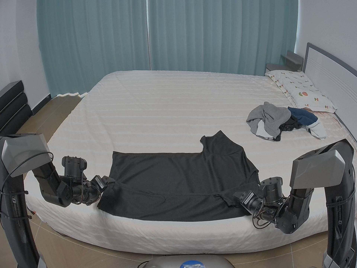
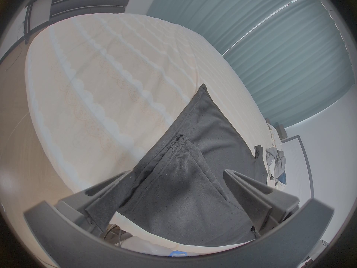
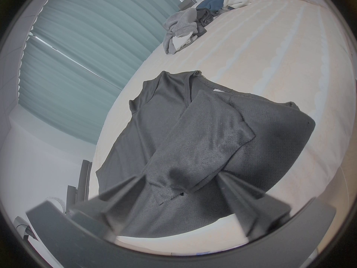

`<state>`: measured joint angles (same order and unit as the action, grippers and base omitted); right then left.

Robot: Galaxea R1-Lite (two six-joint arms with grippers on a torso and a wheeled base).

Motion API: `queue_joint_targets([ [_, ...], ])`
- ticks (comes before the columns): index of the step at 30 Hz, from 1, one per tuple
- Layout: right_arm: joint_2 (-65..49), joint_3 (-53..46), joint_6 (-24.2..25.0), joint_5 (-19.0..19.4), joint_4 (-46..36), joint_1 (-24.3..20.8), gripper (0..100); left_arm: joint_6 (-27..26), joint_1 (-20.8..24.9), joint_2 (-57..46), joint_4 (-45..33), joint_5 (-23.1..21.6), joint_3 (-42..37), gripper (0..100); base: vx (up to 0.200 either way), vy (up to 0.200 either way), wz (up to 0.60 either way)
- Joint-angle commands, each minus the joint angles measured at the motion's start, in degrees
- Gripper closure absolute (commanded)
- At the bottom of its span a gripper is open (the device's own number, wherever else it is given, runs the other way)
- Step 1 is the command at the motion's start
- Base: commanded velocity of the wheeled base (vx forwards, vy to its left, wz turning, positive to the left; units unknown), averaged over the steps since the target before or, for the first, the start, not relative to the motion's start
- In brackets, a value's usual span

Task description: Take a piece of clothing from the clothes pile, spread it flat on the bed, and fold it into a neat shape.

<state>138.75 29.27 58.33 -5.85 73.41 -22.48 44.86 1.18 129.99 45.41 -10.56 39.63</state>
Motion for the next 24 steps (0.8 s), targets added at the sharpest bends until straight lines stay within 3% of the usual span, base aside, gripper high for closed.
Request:
queue_joint_targets([
  [1, 0.0, 0.3, 0.0, 0.0, -0.1, 0.0, 100, 0.1, 0.0, 0.1, 0.0, 0.0, 0.0, 0, 0.0, 0.0, 0.0],
  [24, -6.0, -6.1, -0.5, 0.2, -0.5, 0.1, 100, 0.1, 0.0, 0.1, 0.0, 0.0, 0.3, 0, 0.0, 0.0, 0.0],
])
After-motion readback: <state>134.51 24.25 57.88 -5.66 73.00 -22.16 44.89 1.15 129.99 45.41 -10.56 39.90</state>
